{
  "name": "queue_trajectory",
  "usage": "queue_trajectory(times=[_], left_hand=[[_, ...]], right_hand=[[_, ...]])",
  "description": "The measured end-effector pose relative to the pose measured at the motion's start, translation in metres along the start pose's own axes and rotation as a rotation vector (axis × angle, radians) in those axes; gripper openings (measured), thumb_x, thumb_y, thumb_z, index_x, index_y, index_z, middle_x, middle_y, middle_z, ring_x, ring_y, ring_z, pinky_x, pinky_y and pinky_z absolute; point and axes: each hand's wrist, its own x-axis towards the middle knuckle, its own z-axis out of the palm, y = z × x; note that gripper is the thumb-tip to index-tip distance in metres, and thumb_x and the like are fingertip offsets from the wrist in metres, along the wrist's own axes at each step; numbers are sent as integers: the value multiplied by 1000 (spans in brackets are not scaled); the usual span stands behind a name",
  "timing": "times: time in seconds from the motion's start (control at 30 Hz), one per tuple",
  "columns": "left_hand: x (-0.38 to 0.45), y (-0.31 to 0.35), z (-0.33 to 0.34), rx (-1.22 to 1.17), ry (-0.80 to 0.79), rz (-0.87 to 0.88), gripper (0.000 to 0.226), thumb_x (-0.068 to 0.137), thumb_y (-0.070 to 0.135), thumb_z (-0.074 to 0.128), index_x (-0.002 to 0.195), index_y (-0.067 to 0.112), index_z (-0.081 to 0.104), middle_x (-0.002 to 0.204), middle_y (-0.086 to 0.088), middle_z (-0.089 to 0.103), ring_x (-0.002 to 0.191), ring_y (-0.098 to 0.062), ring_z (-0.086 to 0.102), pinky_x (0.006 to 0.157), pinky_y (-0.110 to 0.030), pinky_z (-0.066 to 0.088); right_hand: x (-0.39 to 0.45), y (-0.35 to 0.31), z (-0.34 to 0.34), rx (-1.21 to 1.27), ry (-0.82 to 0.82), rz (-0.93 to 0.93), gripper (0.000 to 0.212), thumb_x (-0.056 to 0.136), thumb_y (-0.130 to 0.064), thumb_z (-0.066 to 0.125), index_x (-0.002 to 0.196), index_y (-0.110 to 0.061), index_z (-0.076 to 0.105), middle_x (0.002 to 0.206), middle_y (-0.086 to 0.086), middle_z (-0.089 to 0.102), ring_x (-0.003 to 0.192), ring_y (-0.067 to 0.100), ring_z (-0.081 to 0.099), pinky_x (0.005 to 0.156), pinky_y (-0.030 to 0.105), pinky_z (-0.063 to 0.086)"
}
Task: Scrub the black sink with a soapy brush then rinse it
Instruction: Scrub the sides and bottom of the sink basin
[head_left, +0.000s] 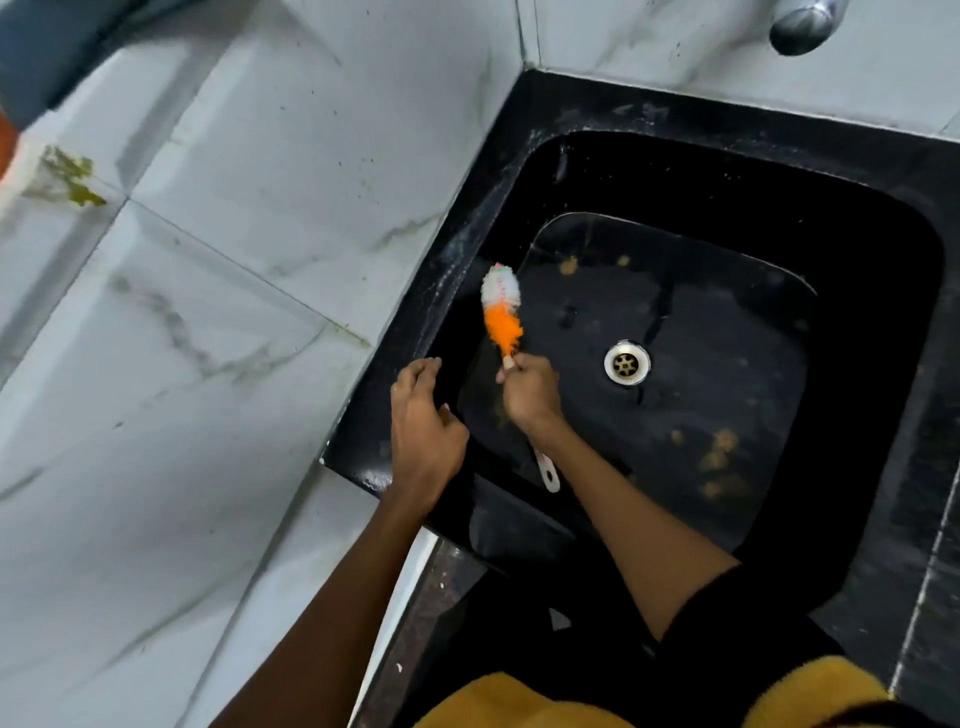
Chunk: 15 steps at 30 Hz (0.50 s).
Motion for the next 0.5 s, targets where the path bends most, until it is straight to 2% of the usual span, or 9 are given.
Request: queue_trajectory(times=[0.17, 0.23, 0.33, 0.5], left_hand=[[36, 3, -1, 12, -8, 113, 67, 73, -15, 50, 138, 2, 53, 142, -7, 49, 133, -19, 41, 107, -8, 22], [50, 4, -3, 15, -14, 150, 68, 72, -15, 49, 138, 3, 53, 143, -6, 49, 134, -19, 41, 109, -11, 24], [67, 4, -2, 23, -17, 197, 68, 71, -14, 48, 137, 2, 54, 142, -8, 51, 133, -21, 44, 112, -17, 27], [75, 7, -2, 23, -29, 227, 67, 72, -14, 50, 137, 3, 54, 141, -6, 52, 132, -20, 44, 109, -8, 24]], right_hand=[[18, 8, 37, -72, 32, 57, 32, 93, -15, 48, 62, -8, 46, 62, 6, 49, 63, 24, 44, 60, 29, 31], [22, 5, 36, -80, 71, 76, 32, 94, -18, 48, 63, -9, 47, 64, 7, 53, 64, 27, 46, 60, 28, 33], [23, -10, 40, -37, 171, -22, 37, 96, -14, 46, 59, -11, 42, 57, 1, 47, 54, 18, 40, 53, 30, 29], [35, -4, 41, -77, 136, 118, 24, 94, -16, 48, 77, -3, 60, 69, 4, 54, 64, 24, 49, 59, 29, 38]])
